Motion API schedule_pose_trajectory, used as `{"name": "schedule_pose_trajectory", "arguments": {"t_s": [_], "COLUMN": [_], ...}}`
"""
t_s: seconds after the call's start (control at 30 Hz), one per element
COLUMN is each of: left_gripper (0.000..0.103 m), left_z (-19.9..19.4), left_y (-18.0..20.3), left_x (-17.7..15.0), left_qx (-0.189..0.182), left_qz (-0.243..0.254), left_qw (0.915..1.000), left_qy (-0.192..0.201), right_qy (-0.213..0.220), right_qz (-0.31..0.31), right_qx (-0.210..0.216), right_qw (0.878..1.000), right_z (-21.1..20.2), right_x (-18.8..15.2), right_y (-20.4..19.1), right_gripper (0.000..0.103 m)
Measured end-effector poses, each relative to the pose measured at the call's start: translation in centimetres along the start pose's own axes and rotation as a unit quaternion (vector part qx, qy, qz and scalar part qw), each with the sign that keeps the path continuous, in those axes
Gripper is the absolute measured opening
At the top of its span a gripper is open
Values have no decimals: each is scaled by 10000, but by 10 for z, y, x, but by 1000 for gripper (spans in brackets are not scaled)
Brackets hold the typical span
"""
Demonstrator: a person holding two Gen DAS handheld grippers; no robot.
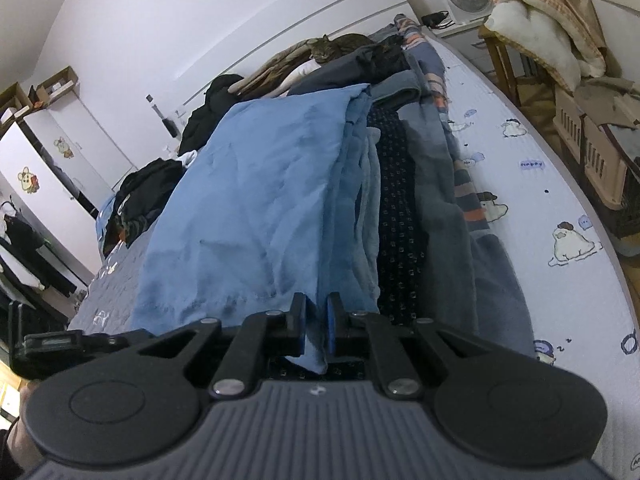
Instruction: Fold clothes
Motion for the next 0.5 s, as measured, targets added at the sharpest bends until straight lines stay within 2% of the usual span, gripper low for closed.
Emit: {"name": "schedule_pose_trajectory", "arguments": {"t_s": [0.13,0.27,0.37,0.43,0.5], "left_gripper": [2,2,3,3,4], "left_z": [-18,-37,-29,-25,-24], "left_y": [26,52,48,36,25], "left_x": [18,40,39,33,27], "left_qx": [-43,92,357,719,889], "left_qz": [715,1706,1971,2120,2145], "left_qw": [9974,9853,9792,9736,9713], "left_qy": [38,64,-321,-446,-520], "right_qy": [131,290,307,200,150], "right_qz": [99,198,49,-56,-58], "right_qx": [8,215,277,149,-32], "right_qw": [9999,9992,9991,9997,9999], "right_z": [-2,-7,-5,0,3], "right_x": [2,6,6,3,-1], "right_y": [-4,-18,-29,-28,-21], "right_gripper": [4,4,4,4,4]}}
Point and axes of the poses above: each gripper's, at about its wrist camera, not at the fingertips, and z roughly the way its jaws point, y to its right, x to its top, the point moved 9 cm from there along z, roughly the way its jaws point, and after that the axes turned 13 degrees about y, right-handed, at the moved point
